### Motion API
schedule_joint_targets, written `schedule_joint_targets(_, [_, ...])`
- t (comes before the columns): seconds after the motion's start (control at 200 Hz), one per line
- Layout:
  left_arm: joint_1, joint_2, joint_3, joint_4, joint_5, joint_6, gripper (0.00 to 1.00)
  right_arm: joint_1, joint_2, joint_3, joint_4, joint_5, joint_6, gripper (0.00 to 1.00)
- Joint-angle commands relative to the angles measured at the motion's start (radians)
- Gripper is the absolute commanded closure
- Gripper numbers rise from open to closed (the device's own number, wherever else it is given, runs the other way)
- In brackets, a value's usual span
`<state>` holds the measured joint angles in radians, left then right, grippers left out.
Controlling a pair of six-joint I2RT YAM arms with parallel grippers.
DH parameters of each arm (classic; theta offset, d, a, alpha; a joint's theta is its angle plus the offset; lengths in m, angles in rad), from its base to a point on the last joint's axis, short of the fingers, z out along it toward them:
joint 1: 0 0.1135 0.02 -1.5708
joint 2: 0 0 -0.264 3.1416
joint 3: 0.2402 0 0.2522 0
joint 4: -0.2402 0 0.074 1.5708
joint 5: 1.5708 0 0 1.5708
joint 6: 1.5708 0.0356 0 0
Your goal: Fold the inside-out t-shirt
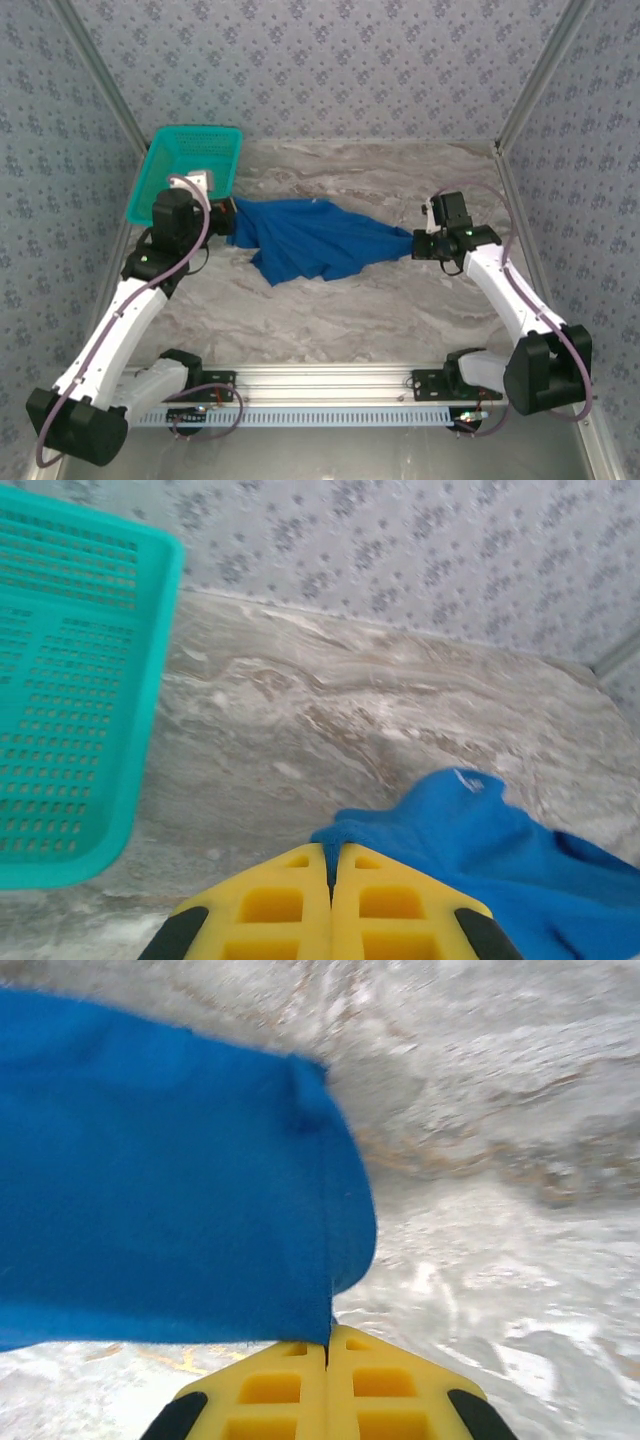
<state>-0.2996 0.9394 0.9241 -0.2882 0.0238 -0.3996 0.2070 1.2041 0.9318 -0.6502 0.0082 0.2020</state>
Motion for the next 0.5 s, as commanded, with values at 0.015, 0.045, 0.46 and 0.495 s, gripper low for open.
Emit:
schedule_joint_targets(0.015, [0.049, -0.083, -0.017, 0.038, -0.092, -0.053, 1.00, -0.008, -0.056, 0.048, -0.090, 0.167, 0.019, 1.00])
schedule_joint_targets(0.045, [0.062, -0.097, -0.022, 0.037, -0.098, -0.060, 1.00, -0.009, -0.068, 0.059, -0.097, 0.184, 0.020, 1.00])
schedule_joint_targets(0.46, [0.100, -0.083, 0.178, 0.146, 0.011, -0.083, 1.00, 0.007, -0.137, 0.492, -0.054, 0.153, -0.073, 1.00])
schedule_joint_targets(0.495, [0.098, -0.067, 0.223, 0.149, 0.027, -0.087, 1.00, 0.017, -0.132, 0.547, -0.048, 0.154, -0.085, 1.00])
